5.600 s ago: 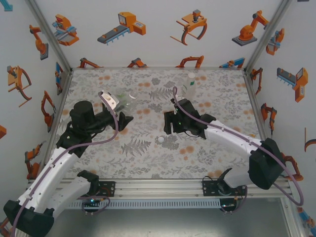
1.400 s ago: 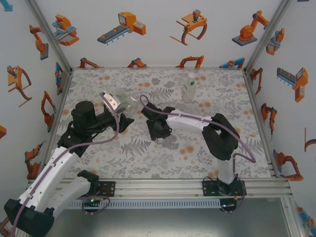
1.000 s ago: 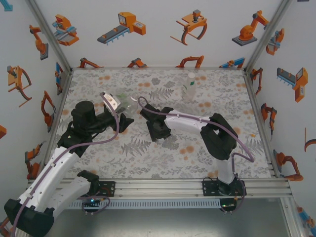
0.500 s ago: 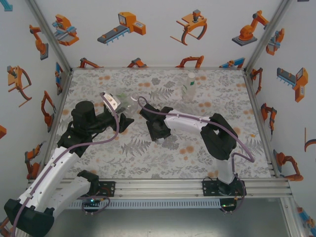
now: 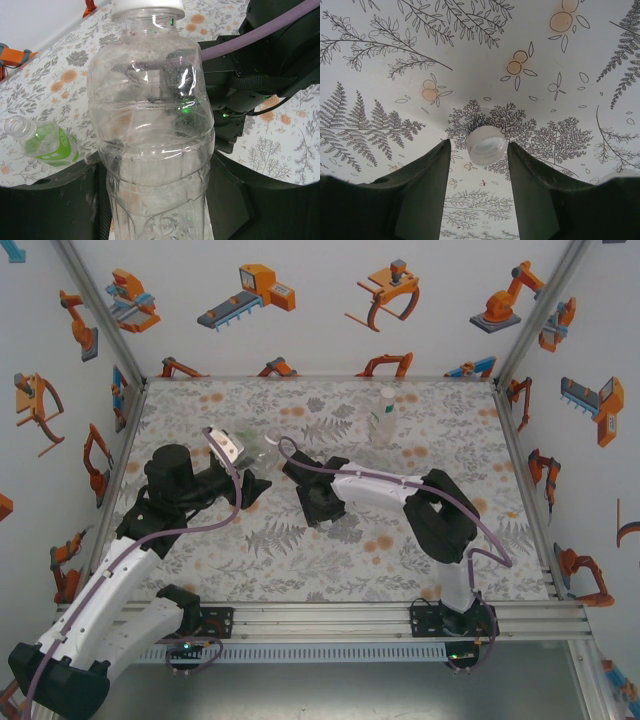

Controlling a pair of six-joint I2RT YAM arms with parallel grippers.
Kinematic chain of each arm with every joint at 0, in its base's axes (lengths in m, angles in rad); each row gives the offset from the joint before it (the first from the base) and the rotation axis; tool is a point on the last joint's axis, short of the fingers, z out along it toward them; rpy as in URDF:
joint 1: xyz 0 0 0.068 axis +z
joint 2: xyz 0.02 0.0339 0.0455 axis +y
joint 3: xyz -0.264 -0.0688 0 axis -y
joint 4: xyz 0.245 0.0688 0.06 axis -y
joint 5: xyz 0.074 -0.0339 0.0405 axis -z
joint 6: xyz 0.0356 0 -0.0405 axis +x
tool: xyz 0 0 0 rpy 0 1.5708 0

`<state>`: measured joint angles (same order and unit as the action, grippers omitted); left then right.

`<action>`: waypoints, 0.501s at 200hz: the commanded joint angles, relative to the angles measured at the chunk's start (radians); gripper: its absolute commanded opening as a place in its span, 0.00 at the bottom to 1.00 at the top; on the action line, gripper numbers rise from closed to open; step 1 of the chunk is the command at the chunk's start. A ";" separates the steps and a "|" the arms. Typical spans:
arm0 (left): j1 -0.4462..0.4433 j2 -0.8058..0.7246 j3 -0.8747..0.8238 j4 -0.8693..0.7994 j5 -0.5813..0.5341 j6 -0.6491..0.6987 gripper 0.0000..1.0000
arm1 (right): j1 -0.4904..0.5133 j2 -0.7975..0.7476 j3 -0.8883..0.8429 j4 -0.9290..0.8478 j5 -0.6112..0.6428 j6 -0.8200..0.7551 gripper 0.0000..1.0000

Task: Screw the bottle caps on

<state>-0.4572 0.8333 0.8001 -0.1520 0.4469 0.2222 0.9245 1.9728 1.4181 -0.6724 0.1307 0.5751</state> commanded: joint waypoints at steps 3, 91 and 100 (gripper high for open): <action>0.006 -0.004 0.012 0.025 0.026 -0.011 0.11 | 0.007 0.020 0.004 -0.003 -0.001 -0.006 0.46; 0.005 0.001 0.011 0.028 0.026 -0.015 0.11 | 0.005 0.041 -0.011 0.020 0.002 0.008 0.36; 0.006 0.001 0.012 0.028 0.024 -0.015 0.11 | 0.004 0.044 -0.013 0.026 0.001 0.009 0.35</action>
<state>-0.4572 0.8345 0.8001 -0.1501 0.4469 0.2188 0.9245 1.9957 1.4162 -0.6617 0.1242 0.5762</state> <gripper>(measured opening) 0.585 0.362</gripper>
